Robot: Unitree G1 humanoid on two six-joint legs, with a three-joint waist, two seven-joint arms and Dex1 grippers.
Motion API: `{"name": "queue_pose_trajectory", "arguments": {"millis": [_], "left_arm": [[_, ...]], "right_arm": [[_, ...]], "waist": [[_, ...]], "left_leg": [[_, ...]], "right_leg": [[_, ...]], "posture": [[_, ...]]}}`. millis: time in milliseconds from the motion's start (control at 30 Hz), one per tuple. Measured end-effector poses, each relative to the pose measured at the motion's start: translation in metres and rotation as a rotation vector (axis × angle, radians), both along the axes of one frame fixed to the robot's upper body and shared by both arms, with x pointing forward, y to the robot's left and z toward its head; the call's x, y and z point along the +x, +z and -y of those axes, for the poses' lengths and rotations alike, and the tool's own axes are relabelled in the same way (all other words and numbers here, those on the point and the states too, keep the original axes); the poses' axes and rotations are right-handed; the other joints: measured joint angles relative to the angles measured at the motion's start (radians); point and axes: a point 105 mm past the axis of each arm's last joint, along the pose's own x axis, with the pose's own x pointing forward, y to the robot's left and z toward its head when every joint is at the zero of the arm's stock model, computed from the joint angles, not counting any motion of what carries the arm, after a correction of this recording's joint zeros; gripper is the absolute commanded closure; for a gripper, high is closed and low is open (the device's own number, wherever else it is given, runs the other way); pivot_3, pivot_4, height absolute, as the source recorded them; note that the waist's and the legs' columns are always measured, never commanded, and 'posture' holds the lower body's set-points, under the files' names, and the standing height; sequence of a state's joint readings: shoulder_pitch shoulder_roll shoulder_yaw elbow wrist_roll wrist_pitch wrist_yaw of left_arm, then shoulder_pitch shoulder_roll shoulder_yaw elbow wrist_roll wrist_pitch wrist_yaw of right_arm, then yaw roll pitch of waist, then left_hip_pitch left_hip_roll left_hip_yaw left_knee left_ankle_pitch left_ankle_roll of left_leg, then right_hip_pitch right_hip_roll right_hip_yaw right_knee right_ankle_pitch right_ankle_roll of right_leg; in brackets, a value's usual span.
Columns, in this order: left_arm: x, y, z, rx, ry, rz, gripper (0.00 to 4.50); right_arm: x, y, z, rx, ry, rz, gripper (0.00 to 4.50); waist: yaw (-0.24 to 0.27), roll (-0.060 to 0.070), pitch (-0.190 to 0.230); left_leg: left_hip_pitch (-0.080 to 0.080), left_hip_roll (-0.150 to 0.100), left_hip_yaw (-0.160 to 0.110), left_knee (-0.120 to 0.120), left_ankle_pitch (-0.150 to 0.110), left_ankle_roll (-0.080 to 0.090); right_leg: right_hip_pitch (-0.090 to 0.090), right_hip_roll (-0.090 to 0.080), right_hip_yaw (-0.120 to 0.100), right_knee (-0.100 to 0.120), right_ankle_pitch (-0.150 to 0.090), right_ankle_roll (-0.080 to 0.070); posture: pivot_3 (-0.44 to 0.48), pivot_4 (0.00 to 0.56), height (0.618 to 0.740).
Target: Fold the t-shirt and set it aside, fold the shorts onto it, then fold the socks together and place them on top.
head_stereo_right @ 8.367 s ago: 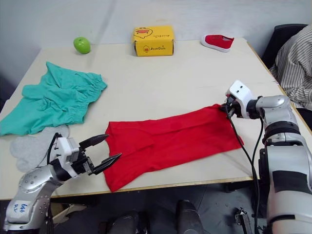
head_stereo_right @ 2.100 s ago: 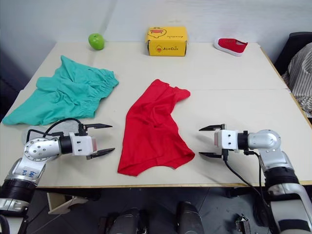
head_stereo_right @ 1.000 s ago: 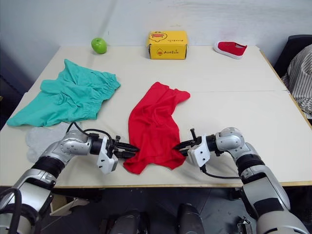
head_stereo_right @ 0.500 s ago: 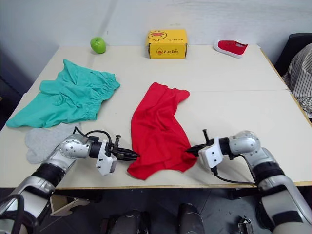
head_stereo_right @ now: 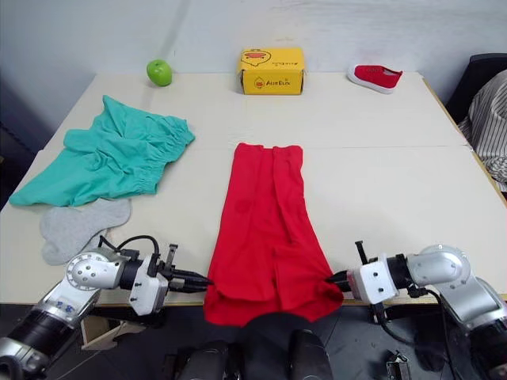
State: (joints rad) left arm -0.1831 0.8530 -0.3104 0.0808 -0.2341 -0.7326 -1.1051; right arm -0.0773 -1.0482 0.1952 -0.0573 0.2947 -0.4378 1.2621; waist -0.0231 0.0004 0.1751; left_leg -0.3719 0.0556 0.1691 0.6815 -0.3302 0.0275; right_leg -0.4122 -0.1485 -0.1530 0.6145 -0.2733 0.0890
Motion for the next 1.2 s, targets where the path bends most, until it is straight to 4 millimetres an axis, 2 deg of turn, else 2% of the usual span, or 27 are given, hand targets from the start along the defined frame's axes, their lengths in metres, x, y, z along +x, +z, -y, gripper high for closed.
{"name": "queue_pose_trajectory", "arguments": {"millis": [267,367,467,633,733,933,1000,1133,1200], "left_arm": [[-0.020,-0.009,-0.011,0.049,-0.008,-0.039,4.48],[-0.028,-0.008,-0.010,0.071,-0.041,-0.045,4.48],[-0.030,-0.002,-0.005,0.056,-0.043,-0.077,4.48],[-0.029,0.018,-0.003,0.020,0.013,-0.236,4.48],[-0.021,0.028,-0.004,0.010,0.060,-0.359,4.48],[0.021,0.067,-0.001,-0.065,0.142,-0.444,4.48],[0.044,0.080,0.003,-0.126,0.177,-0.495,4.48],[0.105,0.118,0.020,-0.274,0.252,-0.542,4.48],[0.131,0.125,0.028,-0.311,0.302,-0.559,4.48]], "right_arm": [[-0.025,-0.001,0.005,-0.015,-0.025,-0.127,4.50],[-0.041,-0.004,0.006,-0.037,-0.026,-0.230,4.50],[-0.053,-0.004,0.007,-0.061,-0.053,-0.328,4.50],[-0.048,0.009,0.004,-0.030,-0.115,-0.365,4.50],[-0.031,0.025,0.000,0.062,-0.185,-0.342,4.50],[0.011,0.075,0.004,0.215,-0.312,-0.256,4.50],[0.032,0.091,0.009,0.291,-0.365,-0.230,4.50],[0.089,0.127,0.015,0.445,-0.462,-0.126,4.50],[0.115,0.133,0.019,0.489,-0.522,-0.104,4.50]], "waist": [[0.001,-0.001,0.001],[0.005,-0.001,0.001],[0.019,-0.001,0.001],[0.022,-0.003,0.002],[0.022,-0.003,0.003],[0.024,-0.004,0.003],[0.024,-0.004,0.004],[0.022,-0.008,0.005],[0.019,-0.008,0.005]], "left_leg": [[0.000,0.003,0.000,0.000,-0.002,-0.002],[-0.001,0.005,0.000,0.000,-0.003,-0.003],[-0.001,0.006,0.000,0.000,-0.004,-0.003],[0.000,0.007,0.000,0.000,-0.006,0.001],[-0.001,0.007,0.000,0.000,-0.006,0.000],[-0.002,0.007,0.000,0.001,-0.003,-0.005],[-0.003,0.007,0.001,0.002,-0.003,-0.005],[-0.003,0.003,0.003,0.004,0.000,-0.005],[-0.004,0.003,0.005,0.003,0.001,-0.006]], "right_leg": [[0.000,0.000,0.000,-0.003,0.000,-0.001],[0.000,0.000,-0.001,-0.004,-0.001,-0.002],[0.000,0.001,-0.001,-0.004,-0.001,-0.002],[-0.001,0.002,0.000,-0.004,-0.001,-0.003],[-0.001,0.008,-0.001,-0.004,-0.002,-0.003],[-0.002,0.010,0.000,-0.003,-0.002,-0.003],[-0.001,0.012,0.000,-0.003,-0.001,-0.002],[-0.001,0.016,0.003,-0.003,0.001,-0.001],[-0.002,0.017,0.003,0.000,0.001,-0.001]], "posture": [[0.000,0.150,0.740],[0.000,0.150,0.740],[0.000,0.150,0.740],[0.000,0.150,0.740],[0.000,0.150,0.740],[0.000,0.150,0.740],[0.000,0.150,0.740],[0.000,0.150,0.740],[0.000,0.150,0.740]]}}
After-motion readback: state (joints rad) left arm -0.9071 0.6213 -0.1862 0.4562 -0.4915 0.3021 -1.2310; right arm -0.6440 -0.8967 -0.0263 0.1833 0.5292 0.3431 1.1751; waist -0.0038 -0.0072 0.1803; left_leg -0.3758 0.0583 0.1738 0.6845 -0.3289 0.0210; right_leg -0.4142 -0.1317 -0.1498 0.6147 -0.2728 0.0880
